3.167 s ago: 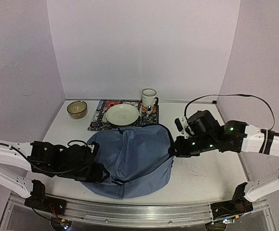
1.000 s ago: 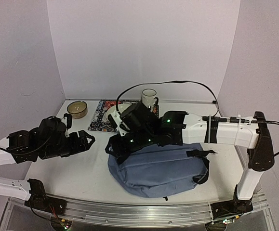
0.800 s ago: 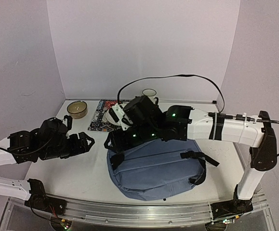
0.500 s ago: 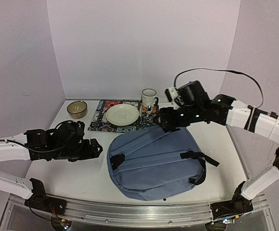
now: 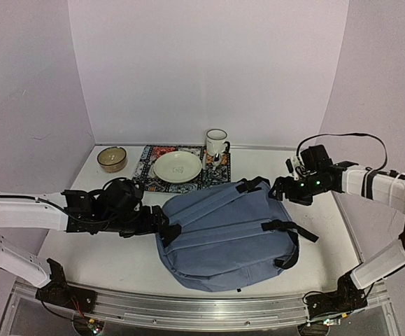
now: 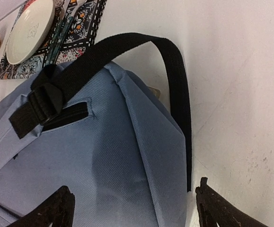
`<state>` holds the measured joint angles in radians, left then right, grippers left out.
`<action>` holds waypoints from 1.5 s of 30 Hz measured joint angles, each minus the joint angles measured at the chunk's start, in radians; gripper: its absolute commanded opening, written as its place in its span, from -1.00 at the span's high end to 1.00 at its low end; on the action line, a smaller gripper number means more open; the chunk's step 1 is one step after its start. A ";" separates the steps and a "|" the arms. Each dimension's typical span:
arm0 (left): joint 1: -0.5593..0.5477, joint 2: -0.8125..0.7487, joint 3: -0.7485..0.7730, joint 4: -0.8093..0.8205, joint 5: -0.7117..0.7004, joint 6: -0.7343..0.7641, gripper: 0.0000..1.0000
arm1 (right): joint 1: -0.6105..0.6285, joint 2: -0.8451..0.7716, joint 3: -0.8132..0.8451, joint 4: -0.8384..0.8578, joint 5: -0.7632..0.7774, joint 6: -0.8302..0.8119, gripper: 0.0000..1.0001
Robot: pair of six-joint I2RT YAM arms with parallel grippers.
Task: Pack the student bag
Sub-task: Pick up the student bag from the center of the board, then place the student bag at the center of the board.
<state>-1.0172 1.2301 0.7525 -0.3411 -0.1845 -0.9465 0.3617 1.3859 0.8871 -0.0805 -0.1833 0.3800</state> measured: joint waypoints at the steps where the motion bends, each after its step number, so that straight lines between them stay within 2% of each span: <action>1: 0.000 0.018 0.000 0.013 0.005 0.000 -0.73 | -0.005 0.022 -0.005 0.017 -0.011 -0.004 -0.76; 5: 0.000 0.086 0.000 0.063 0.036 -0.002 -0.63 | -0.019 0.117 -0.034 0.095 -0.062 -0.016 -0.57; 8: 0.000 0.125 0.000 0.120 0.071 -0.008 -0.36 | -0.029 0.145 -0.050 0.146 -0.125 -0.021 -0.09; 14: 0.004 0.175 0.003 0.177 0.112 -0.007 0.48 | -0.037 0.117 -0.081 0.194 -0.219 -0.032 0.90; 15: 0.004 0.171 0.003 0.176 0.112 -0.004 0.63 | -0.036 0.097 -0.089 0.192 -0.226 -0.034 0.98; 17: 0.004 0.158 0.003 0.174 0.111 -0.006 0.90 | -0.033 0.047 -0.103 0.180 -0.239 -0.035 1.00; 19: 0.004 0.132 0.003 0.158 0.107 0.009 1.00 | -0.021 0.001 -0.108 0.154 -0.239 -0.025 1.00; 26: 0.002 -0.035 0.024 -0.014 0.037 0.033 1.00 | 0.117 -0.118 -0.087 0.092 -0.178 0.035 1.00; 34: 0.002 -0.282 0.052 -0.284 -0.121 0.021 0.95 | 0.366 -0.096 0.018 0.088 -0.071 0.132 1.00; 39: 0.002 -0.350 0.042 -0.409 -0.209 -0.038 0.64 | 0.460 0.022 0.067 0.139 -0.019 0.182 1.00; 41: 0.002 -0.363 0.018 -0.435 -0.240 -0.081 0.35 | 0.478 0.066 0.067 0.159 -0.009 0.202 1.00; 45: 0.002 -0.366 -0.031 -0.482 -0.303 -0.171 -0.03 | 0.497 0.123 0.063 0.179 0.000 0.234 1.00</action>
<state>-1.0155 0.8637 0.7210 -0.8232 -0.4875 -1.1176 0.8589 1.5087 0.9498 0.0984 -0.1835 0.6139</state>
